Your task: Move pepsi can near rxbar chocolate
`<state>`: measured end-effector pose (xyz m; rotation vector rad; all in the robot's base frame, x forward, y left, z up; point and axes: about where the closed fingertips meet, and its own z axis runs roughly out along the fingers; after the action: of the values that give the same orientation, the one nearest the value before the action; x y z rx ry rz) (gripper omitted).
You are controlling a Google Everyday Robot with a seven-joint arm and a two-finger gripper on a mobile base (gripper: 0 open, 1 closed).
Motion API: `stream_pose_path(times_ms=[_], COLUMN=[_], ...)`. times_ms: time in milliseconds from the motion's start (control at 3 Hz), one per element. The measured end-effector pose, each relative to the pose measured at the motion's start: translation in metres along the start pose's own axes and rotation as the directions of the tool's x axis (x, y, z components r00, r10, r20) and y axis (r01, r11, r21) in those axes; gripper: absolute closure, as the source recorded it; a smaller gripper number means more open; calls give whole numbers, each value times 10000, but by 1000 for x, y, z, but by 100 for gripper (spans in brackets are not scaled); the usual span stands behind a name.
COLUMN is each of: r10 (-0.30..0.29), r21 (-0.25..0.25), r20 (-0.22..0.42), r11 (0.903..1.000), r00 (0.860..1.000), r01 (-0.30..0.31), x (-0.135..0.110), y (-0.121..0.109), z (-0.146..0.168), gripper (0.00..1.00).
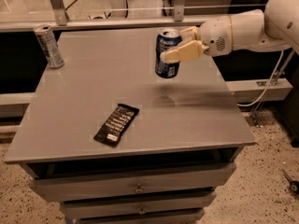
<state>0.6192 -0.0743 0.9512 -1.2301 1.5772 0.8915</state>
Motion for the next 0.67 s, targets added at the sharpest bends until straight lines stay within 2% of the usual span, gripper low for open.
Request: stream_pose_path(times_ms=[333,667], r10=[-38,-270], r21=[-190,-750], r20=[19,-60], r11=[9998,9968], r00=[10000,9996], r01=[38,265], x=[3,12], y=[12,43], z=[6,21], gripper=[100,100])
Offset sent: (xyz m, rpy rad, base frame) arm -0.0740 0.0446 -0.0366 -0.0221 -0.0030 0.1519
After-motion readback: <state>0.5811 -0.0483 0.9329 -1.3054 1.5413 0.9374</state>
